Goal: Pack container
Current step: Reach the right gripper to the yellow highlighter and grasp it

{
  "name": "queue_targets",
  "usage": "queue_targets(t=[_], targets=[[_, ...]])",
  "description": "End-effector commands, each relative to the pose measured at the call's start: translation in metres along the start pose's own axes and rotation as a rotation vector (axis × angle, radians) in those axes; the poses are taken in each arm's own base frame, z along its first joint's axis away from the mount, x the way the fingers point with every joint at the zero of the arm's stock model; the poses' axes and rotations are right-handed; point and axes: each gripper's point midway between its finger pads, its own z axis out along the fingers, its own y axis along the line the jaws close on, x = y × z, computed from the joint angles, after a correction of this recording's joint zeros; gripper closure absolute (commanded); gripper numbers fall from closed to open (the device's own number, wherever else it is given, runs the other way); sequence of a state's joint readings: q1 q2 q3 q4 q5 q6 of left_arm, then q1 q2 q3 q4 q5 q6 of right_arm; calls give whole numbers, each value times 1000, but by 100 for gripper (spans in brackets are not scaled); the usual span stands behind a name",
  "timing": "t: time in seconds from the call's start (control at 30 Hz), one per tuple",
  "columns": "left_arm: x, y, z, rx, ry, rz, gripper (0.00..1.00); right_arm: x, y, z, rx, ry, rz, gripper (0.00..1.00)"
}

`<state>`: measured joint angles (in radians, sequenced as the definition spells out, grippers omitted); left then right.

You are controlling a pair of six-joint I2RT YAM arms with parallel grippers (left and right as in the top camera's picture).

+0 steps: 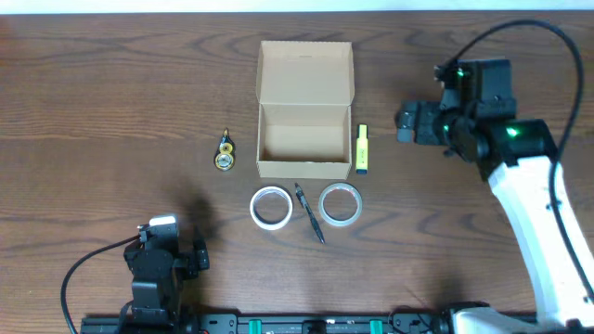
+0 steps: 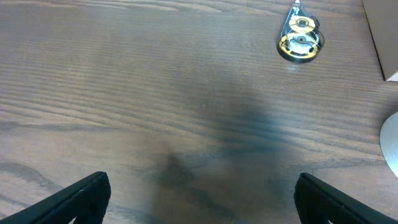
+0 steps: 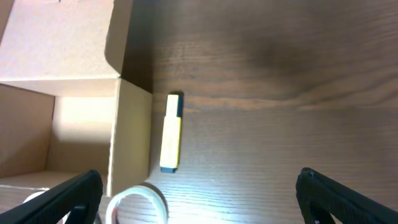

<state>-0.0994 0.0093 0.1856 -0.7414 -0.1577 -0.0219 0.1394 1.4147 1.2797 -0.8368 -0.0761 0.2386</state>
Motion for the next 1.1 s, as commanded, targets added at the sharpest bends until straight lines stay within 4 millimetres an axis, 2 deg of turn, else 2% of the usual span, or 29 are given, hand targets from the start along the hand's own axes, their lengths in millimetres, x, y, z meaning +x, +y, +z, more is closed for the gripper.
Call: queue_targets(t=[0.0, 0.37, 0.6, 0.77, 1.07], targets=[[9, 1, 4, -9, 25, 5, 5, -5, 8, 10, 4, 4, 25, 1], [9, 1, 4, -9, 25, 5, 5, 21, 1, 72, 69, 160, 49, 1], [9, 1, 4, -9, 25, 5, 5, 41, -5, 104, 92, 252, 51, 1], [9, 1, 4, -9, 25, 5, 5, 59, 1, 130, 61, 330, 51, 1], [9, 1, 4, -9, 25, 5, 5, 63, 4, 149, 33, 342, 58, 1]])
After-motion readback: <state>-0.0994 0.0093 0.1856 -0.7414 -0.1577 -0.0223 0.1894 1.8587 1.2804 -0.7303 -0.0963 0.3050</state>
